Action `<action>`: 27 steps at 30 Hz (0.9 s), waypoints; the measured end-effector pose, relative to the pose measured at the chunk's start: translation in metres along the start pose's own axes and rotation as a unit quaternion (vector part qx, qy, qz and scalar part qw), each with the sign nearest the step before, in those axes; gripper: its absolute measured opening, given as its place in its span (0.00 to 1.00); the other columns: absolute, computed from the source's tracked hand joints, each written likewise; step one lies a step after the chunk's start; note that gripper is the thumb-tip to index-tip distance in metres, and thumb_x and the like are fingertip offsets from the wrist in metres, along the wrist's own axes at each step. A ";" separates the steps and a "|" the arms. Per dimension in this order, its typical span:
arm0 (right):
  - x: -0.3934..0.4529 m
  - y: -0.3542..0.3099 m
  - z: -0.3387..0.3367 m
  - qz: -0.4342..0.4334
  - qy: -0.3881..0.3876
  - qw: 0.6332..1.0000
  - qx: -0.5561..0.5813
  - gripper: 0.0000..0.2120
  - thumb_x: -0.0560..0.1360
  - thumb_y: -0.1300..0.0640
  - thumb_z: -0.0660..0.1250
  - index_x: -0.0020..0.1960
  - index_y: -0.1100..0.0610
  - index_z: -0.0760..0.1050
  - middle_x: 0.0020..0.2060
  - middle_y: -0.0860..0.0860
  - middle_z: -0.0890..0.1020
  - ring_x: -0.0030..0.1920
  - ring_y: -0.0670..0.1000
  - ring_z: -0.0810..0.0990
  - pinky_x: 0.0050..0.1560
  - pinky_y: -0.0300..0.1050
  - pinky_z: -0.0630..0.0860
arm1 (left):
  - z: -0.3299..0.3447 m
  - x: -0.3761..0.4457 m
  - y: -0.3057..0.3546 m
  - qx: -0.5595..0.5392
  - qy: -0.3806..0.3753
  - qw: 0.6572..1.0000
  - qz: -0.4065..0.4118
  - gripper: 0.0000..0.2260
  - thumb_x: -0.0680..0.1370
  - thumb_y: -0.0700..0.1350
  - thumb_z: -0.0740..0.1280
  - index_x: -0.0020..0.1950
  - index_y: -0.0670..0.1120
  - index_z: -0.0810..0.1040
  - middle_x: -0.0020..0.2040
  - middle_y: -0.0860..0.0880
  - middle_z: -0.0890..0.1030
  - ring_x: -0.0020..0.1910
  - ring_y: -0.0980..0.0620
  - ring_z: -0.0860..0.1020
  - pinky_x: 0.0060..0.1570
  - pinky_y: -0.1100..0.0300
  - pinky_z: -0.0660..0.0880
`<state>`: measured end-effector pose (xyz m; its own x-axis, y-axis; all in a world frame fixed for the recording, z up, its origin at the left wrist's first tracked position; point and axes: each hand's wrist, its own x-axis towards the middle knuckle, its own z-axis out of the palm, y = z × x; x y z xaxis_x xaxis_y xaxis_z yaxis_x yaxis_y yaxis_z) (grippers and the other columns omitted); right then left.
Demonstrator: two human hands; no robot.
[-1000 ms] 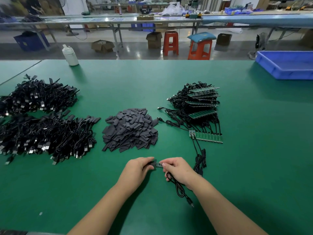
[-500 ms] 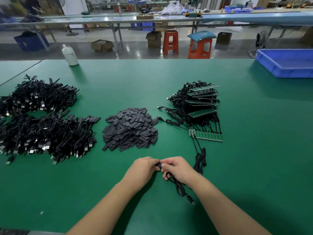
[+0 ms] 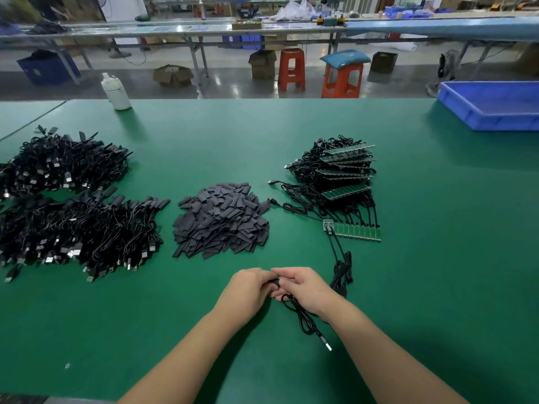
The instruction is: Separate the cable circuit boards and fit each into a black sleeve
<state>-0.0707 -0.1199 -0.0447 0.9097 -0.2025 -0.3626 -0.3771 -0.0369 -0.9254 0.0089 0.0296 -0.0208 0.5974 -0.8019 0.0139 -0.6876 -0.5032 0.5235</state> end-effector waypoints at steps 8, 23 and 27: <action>0.000 -0.001 0.001 0.011 0.012 1.000 -0.014 0.19 0.83 0.67 0.55 0.73 0.60 0.69 0.49 0.59 0.84 0.46 0.51 0.84 0.55 0.43 0.80 | 0.005 0.007 0.006 0.165 -0.057 0.985 0.007 0.14 0.79 0.41 0.61 0.64 0.49 0.73 0.49 0.48 0.76 0.48 0.44 0.78 0.46 0.54 0.72; -0.010 -0.013 0.011 0.003 0.043 0.999 0.024 0.11 0.83 0.64 0.59 0.54 0.67 0.80 0.43 0.56 0.84 0.38 0.50 0.84 0.43 0.42 0.82 | -0.012 0.006 0.011 0.264 -0.056 0.963 0.002 0.11 0.78 0.40 0.61 0.60 0.48 0.73 0.52 0.49 0.76 0.51 0.46 0.78 0.40 0.56 0.66; -0.010 -0.015 0.014 0.012 0.039 0.999 0.021 0.13 0.84 0.66 0.56 0.50 0.67 0.78 0.37 0.59 0.79 0.29 0.47 0.80 0.36 0.40 0.80 | -0.009 0.006 0.015 0.277 -0.077 0.958 0.010 0.12 0.78 0.38 0.61 0.61 0.44 0.71 0.55 0.45 0.75 0.52 0.43 0.78 0.41 0.55 0.66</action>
<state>-0.0716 -0.1041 -0.0287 0.8838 -0.2788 -0.3757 -0.3887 0.0095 -0.9213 0.0058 0.0202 -0.0054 0.5423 -0.8301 -0.1294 -0.8378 -0.5459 -0.0093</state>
